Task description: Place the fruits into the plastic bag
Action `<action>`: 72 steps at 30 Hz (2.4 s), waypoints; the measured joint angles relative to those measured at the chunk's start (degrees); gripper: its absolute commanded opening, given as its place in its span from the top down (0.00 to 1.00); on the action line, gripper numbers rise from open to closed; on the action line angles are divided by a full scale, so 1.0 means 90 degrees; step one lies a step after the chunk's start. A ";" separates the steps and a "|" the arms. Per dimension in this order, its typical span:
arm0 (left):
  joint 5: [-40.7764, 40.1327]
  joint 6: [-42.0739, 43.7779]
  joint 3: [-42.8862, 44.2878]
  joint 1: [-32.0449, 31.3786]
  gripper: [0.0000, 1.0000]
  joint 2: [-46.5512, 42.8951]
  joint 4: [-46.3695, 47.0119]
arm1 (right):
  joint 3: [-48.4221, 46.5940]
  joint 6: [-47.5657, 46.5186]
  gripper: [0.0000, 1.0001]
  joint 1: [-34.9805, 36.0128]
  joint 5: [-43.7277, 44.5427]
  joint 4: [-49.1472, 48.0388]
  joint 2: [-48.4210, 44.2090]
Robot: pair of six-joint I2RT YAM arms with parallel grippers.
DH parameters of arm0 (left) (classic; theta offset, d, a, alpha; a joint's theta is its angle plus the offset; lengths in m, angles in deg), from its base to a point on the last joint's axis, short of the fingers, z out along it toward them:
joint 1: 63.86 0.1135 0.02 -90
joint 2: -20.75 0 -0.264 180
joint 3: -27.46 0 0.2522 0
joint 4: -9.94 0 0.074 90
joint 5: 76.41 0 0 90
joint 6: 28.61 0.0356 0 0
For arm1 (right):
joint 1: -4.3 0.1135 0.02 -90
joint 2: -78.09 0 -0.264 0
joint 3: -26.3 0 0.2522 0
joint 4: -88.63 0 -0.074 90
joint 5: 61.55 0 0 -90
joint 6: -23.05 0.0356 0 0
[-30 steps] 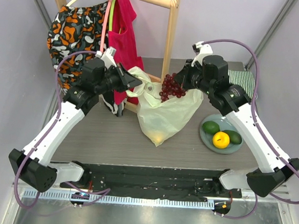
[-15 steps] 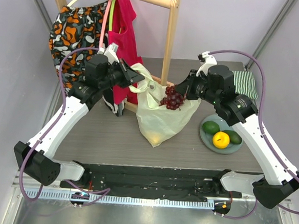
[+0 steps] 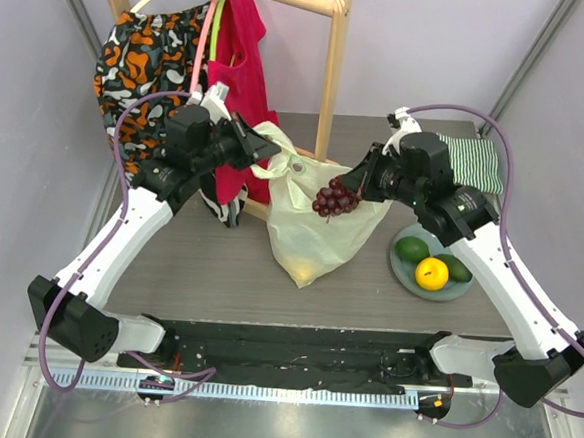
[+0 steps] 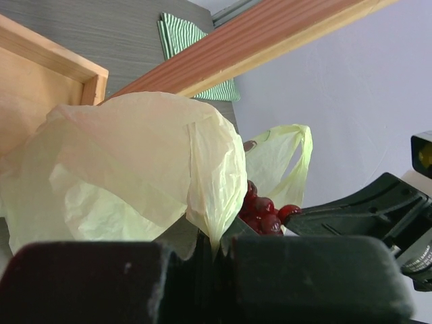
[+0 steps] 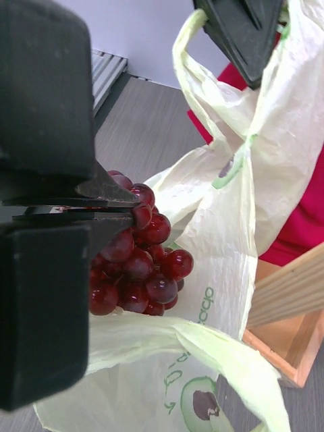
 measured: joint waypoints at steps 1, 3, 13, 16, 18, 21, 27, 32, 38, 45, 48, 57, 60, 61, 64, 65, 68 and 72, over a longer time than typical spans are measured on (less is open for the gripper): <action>0.0017 0.0000 0.0000 0.0002 1.00 0.0000 0.0002 | -0.0017 0.0053 0.99 0.0000 0.0070 -0.0005 0.0046; 0.0049 0.0000 -0.0022 0.0002 1.00 -0.0010 0.0017 | -0.0104 0.0165 0.99 0.0000 0.0223 -0.0012 0.0223; 0.0255 -0.0005 -0.0362 0.0002 1.00 -0.0192 0.0119 | -0.0695 0.0301 0.99 0.0000 0.0891 -0.0328 0.1336; 0.0291 -0.0032 -0.0449 0.0002 1.00 -0.0243 0.0124 | -0.0753 0.0325 0.99 0.0000 0.1083 -0.0457 0.1469; 0.0321 -0.0051 -0.0471 0.0002 1.00 -0.0248 0.0136 | -0.0777 0.0381 0.99 0.0000 0.1192 -0.0559 0.1537; 0.0401 -0.0112 -0.0483 0.0002 1.00 -0.0248 0.0160 | -0.0816 0.0471 0.99 0.0002 0.1353 -0.0760 0.1622; 0.0529 -0.0294 -0.0491 0.0002 1.00 -0.0250 0.0282 | -0.0823 0.0539 0.99 0.0000 0.1554 -0.1083 0.1685; 0.0534 -0.0389 -0.0491 0.0002 1.00 -0.0250 0.0379 | -0.0602 0.0561 0.99 0.0000 0.1528 -0.1392 0.1673; 0.0464 -0.0406 -0.0374 0.0007 1.00 -0.0209 0.0381 | 0.0221 0.0527 0.99 0.0000 0.1452 -0.1343 0.1469; 0.0447 -0.0401 -0.0180 0.0022 1.00 -0.0058 0.0449 | 0.1056 0.0607 0.99 0.0002 0.1268 -0.0889 0.0709; 0.0432 -0.0396 -0.0177 0.0036 1.00 -0.0022 0.0464 | 0.1066 0.0653 0.99 0.0002 0.1127 -0.0695 0.0457; 0.0415 -0.0369 -0.0180 0.0039 1.00 0.0024 0.0522 | 0.0529 0.0670 0.99 0.0262 0.0107 0.0070 0.0685; 0.0415 -0.0357 -0.0180 0.0039 1.00 0.0029 0.0522 | 0.0185 0.0639 0.99 0.0355 -0.0221 0.0316 0.0821; 0.0413 -0.0357 -0.0180 0.0039 1.00 0.0029 0.0525 | 0.0070 0.0631 0.99 0.0384 -0.0316 0.0418 0.0840; 0.0374 -0.0342 -0.0180 0.0039 1.00 0.0041 0.0527 | -0.0255 0.0634 0.99 0.0488 -0.0554 0.0712 0.0857; 0.0355 -0.0335 -0.0180 0.0039 1.00 0.0053 0.0529 | -0.0333 0.0631 0.99 0.0510 -0.0624 0.0784 0.0855; 0.0296 -0.0333 -0.0177 0.0039 1.00 0.0087 0.0546 | -0.0430 0.0648 0.99 0.0588 -0.0814 0.0901 0.0855; 0.0267 -0.0333 -0.0180 0.0039 1.00 0.0151 0.0576 | -0.0437 0.0653 0.99 0.0743 -0.1112 0.1083 0.0889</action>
